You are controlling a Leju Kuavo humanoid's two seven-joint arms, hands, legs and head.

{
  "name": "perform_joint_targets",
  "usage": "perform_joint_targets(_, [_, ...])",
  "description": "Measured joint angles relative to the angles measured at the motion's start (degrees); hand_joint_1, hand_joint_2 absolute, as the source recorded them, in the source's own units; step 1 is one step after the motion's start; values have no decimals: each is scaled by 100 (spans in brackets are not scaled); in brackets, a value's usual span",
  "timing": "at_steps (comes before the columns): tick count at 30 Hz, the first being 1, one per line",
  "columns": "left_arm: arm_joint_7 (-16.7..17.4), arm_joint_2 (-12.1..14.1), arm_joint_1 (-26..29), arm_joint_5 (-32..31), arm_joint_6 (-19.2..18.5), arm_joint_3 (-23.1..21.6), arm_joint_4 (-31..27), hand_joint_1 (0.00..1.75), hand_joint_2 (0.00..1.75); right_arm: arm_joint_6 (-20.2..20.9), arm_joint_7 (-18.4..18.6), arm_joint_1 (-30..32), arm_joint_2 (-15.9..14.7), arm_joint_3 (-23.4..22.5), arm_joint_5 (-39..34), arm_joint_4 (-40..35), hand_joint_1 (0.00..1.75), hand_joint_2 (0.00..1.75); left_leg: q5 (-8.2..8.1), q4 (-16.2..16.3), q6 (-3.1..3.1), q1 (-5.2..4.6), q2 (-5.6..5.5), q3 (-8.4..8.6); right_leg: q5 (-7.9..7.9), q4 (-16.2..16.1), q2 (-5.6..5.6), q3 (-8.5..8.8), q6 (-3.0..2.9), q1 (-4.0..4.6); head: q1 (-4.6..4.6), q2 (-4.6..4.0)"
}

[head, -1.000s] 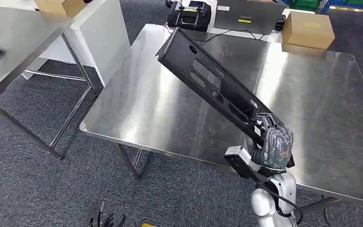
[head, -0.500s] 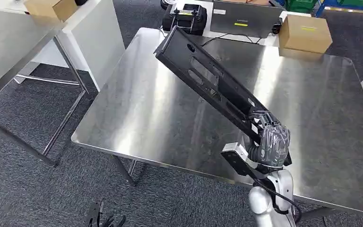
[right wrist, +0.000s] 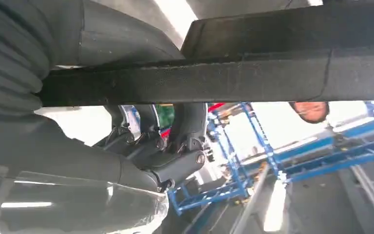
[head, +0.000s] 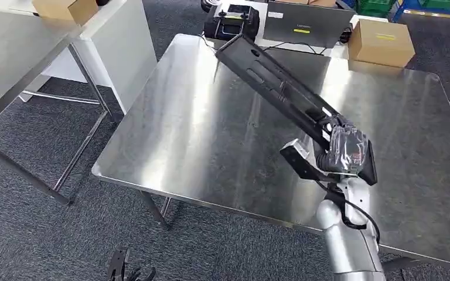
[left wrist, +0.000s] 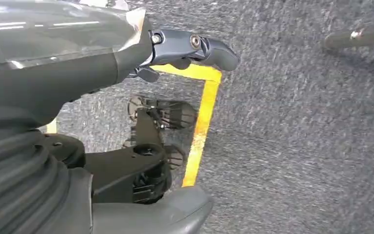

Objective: Take the parts from the cabinet and place them on the table.

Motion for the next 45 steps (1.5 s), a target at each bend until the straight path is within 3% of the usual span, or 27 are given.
perform_joint_targets(7, [-24, 0, -2, 0, 13, -17, 0, 0, 175, 0, 118, -999, -168, -223, 107, 1383, 175, 175, 3, 1, 1, 20, 1, 11, 1, 3, -1, -1, 0, 2, 2, 0])
perform_joint_targets(16, [-24, -2, -3, 4, 13, -20, 0, 0, 175, 26, 199, -1284, -214, -271, 144, 1971, 175, 175, 2, -9, 0, 23, 1, 12, -1, 3, 0, -8, -2, 5, 0, 0])
perform_joint_targets(22, [-31, -4, -4, 70, 35, -20, 0, 0, 175, 413, 247, -1607, -238, -326, 181, 2570, 175, 175, 3, -10, 0, 24, 2, 13, -1, 3, 0, -6, -2, 5, 0, 0])
perform_joint_targets(37, [-42, -11, -6, 98, 37, -20, 0, 0, 175, 879, 428, -1658, -142, -328, 192, 3287, 175, 175, 3, -10, 0, 23, 2, 10, -1, 3, -1, -8, -2, 5, 0, 0])
perform_joint_targets(45, [-212, -81, -6, 74, -77, -24, 0, 0, 175, 887, 496, -1594, -105, -328, 192, 3442, 175, 175, 3, -9, 0, 23, 2, 13, -1, 3, 0, -5, -2, 5, 0, 0])
